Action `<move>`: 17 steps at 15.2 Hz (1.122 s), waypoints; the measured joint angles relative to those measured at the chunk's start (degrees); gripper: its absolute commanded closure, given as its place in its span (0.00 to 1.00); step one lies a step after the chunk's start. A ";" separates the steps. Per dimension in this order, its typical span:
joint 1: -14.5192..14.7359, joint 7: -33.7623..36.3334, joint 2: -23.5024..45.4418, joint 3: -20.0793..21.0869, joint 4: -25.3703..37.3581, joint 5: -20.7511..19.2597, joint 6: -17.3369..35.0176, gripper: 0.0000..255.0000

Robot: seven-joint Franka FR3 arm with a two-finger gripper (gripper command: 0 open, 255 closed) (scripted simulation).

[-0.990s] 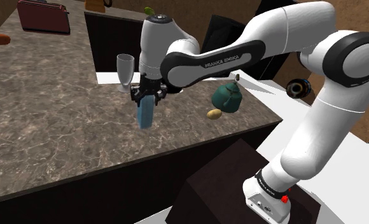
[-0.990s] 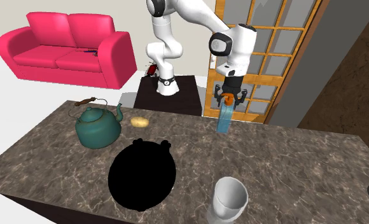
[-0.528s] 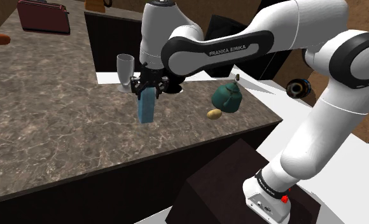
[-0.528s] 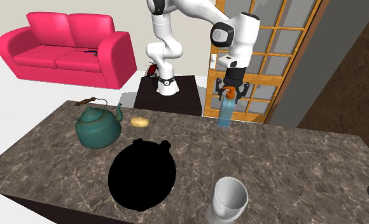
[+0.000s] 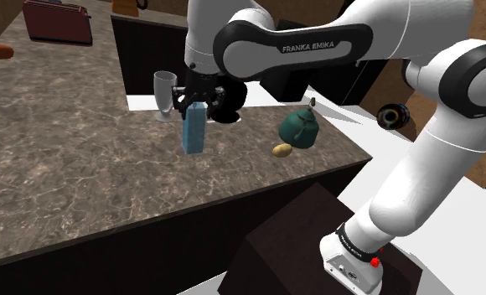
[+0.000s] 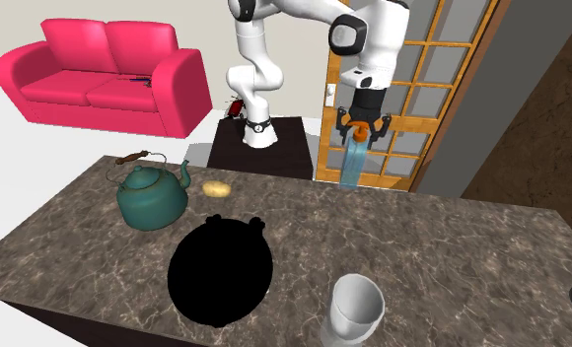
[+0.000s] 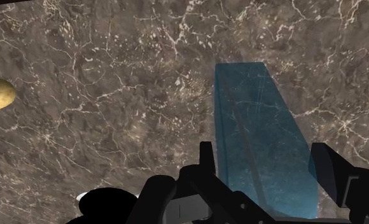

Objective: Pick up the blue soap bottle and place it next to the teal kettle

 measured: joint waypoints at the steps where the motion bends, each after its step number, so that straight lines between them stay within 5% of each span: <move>1: -0.05 -0.23 -0.31 0.05 0.41 0.27 -0.62 1.00; 17: 0.67 -2.45 -0.48 0.56 12.72 1.17 -12.86 1.00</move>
